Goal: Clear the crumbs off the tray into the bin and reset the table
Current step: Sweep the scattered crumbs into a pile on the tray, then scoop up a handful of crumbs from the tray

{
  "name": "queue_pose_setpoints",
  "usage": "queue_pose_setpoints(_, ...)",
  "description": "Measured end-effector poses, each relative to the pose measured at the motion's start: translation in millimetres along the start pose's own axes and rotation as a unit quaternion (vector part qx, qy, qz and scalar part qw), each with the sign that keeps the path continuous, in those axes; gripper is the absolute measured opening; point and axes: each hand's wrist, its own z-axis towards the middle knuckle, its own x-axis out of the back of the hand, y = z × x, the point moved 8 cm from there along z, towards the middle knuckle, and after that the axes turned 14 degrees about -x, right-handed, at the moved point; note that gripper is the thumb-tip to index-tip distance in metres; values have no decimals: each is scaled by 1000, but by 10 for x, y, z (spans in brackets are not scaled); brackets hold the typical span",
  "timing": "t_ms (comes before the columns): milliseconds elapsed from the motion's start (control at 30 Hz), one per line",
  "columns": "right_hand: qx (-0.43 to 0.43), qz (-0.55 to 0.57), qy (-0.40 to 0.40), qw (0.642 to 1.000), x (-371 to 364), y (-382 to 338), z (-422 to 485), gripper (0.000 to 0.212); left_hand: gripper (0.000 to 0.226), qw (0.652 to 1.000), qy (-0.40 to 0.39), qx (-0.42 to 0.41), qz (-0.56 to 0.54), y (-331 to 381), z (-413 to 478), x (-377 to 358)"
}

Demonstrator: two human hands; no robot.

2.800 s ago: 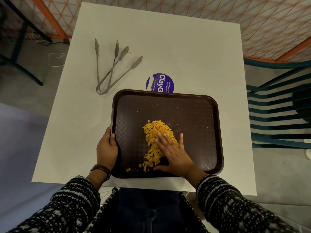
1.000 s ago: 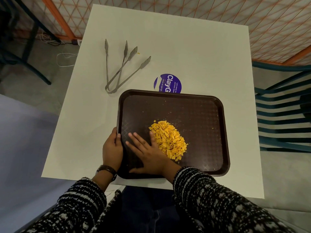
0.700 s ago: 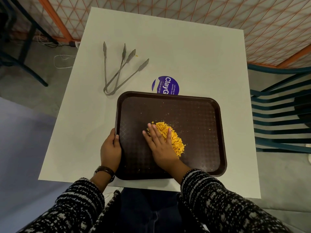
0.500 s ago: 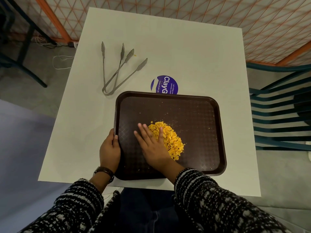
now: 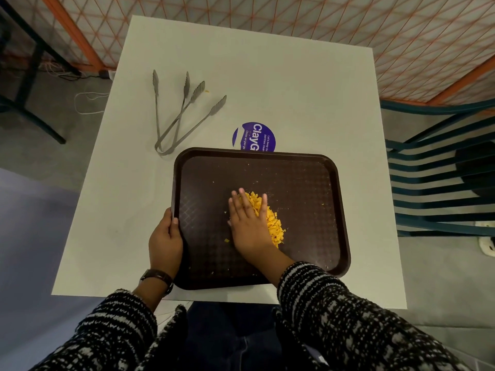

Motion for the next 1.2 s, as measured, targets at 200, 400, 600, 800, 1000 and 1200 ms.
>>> queue_pose_setpoints(200,-53,253,-6,966,266,502,265,48,34,1000,-7,-4,5,-18,4,-13)
queue_pose_setpoints(400,41,298,-80,950,103,549,345,46,34,1000,-3,10,7,-29,0,-14)
queue_pose_setpoints(600,67,399,-92,910,52,457,194,42,35,1000,-10,11,11,-68,28,-48)
queue_pose_setpoints(800,-117,524,7,844,52,994,90,41,32,999,-32,8,42,-293,109,-117)
queue_pose_setpoints(1000,-185,491,33,850,-234,1268,-336,41,35,997,-53,31,53,-466,196,-155)
queue_pose_setpoints(1200,-199,484,16,852,-441,1256,-604,46,45,987,-45,-76,131,56,276,-287)
